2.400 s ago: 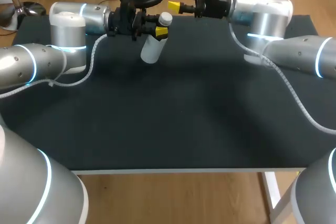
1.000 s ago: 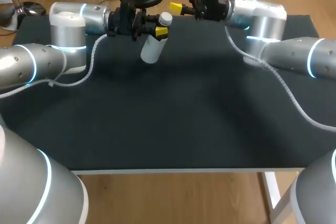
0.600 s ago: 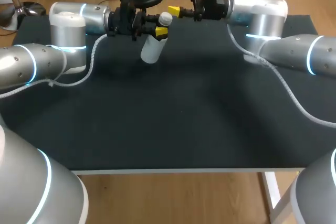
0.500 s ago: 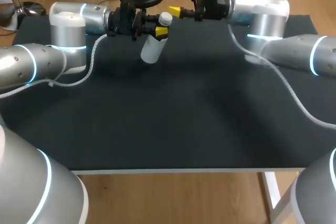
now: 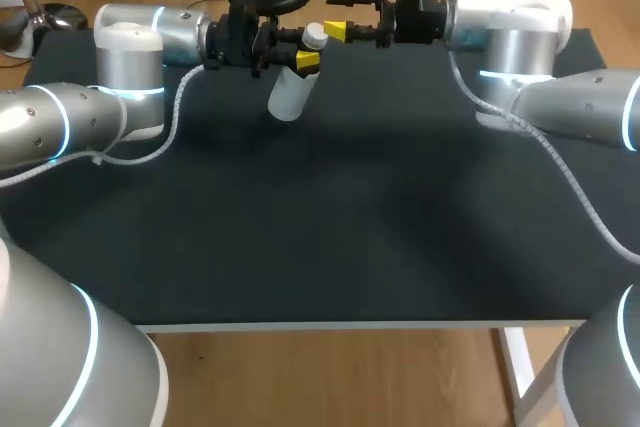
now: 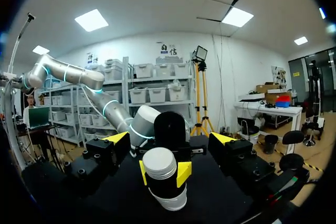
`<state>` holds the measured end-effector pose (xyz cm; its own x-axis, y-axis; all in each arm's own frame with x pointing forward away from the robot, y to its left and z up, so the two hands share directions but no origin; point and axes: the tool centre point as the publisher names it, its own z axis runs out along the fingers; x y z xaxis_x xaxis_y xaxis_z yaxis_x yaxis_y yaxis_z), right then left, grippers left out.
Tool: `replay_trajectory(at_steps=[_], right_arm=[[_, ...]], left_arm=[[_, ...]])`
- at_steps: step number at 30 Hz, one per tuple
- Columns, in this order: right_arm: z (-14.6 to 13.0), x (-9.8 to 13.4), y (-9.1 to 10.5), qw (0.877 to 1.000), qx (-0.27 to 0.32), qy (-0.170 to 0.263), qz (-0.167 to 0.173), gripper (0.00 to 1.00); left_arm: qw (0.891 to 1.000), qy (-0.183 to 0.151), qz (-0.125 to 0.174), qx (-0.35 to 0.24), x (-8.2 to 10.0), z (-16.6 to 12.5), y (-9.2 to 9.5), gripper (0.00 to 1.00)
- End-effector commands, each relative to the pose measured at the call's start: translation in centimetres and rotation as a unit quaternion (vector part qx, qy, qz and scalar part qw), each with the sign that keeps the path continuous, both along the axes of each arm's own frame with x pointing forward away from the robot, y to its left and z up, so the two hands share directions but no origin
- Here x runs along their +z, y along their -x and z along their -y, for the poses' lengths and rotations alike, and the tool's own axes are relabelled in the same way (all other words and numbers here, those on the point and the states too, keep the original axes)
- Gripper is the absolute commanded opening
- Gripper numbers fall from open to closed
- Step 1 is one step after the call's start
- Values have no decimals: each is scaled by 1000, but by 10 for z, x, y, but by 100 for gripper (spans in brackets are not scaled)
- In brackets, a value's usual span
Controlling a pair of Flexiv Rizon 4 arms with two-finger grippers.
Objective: Unscrew the bottle cap
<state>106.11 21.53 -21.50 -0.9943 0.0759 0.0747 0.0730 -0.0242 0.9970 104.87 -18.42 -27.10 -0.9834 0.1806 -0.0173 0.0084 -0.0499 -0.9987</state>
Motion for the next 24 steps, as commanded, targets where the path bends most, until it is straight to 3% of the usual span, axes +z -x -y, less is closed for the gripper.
replay_trajectory(at_steps=[1, 15, 24], right_arm=[[-4, 4, 3, 997, -75, 22, -9, 100], [-6, -9, -4, 994, -89, 51, -31, 100], [-9, -10, -3, 992, -94, 77, -28, 100]], left_arm=[[1000, 1, 1, -2, -1, 0, -2, 0], [1000, 1, 1, -2, -1, 0, -2, 0], [1000, 1, 1, -2, -1, 0, -2, 0]])
